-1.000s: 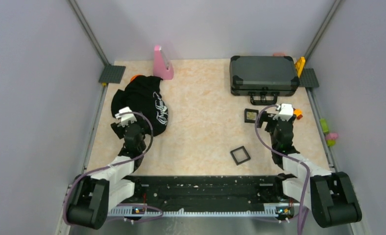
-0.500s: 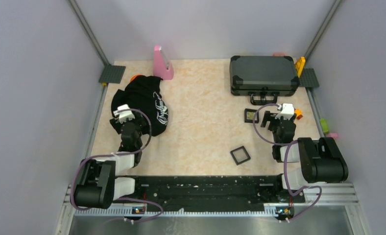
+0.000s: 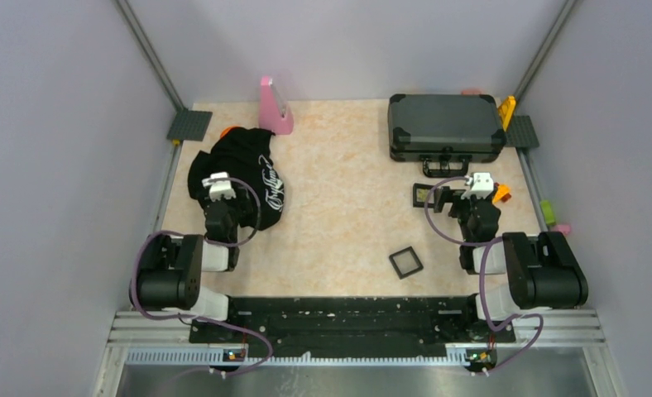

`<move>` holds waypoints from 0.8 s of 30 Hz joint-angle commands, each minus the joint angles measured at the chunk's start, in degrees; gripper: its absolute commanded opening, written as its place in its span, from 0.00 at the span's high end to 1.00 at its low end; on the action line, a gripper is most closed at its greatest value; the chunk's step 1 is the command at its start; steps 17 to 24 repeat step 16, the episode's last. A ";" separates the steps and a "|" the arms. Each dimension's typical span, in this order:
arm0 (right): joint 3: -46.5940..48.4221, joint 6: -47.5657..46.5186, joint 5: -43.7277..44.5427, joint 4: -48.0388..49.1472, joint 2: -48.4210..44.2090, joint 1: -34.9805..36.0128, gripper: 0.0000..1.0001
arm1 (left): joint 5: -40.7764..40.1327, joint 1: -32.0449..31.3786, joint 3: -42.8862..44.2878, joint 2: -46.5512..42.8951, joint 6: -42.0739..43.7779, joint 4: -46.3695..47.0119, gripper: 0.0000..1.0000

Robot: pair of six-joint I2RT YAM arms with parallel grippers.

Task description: Remove the brooch from the garment

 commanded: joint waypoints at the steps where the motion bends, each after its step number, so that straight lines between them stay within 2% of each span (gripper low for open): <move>1: 0.21 -0.21 -1.98 4.04 0.20 -0.18 0.01 | -1.20 0.28 1.74 0.32 -2.15 0.58 0.17; 2: 0.20 -0.20 -1.94 4.07 0.21 -0.15 0.01 | -2.32 0.25 4.54 0.30 -2.96 -4.96 0.11; 3: 0.24 -0.14 -1.95 3.98 0.19 -0.18 0.01 | -1.74 0.65 5.36 1.11 -2.77 -5.19 0.09; 6: 0.20 -0.12 -1.97 4.10 0.21 -0.14 0.01 | -1.60 1.63 2.08 3.02 -1.65 4.74 0.01; 10: 0.25 -0.13 -1.97 4.02 0.21 -0.18 0.01 | -0.32 1.47 4.40 1.60 -1.85 -2.71 0.01; 24: 0.26 -0.16 -1.97 4.06 0.21 -0.14 0.01 | -0.06 1.65 4.16 1.89 -1.66 -1.56 0.01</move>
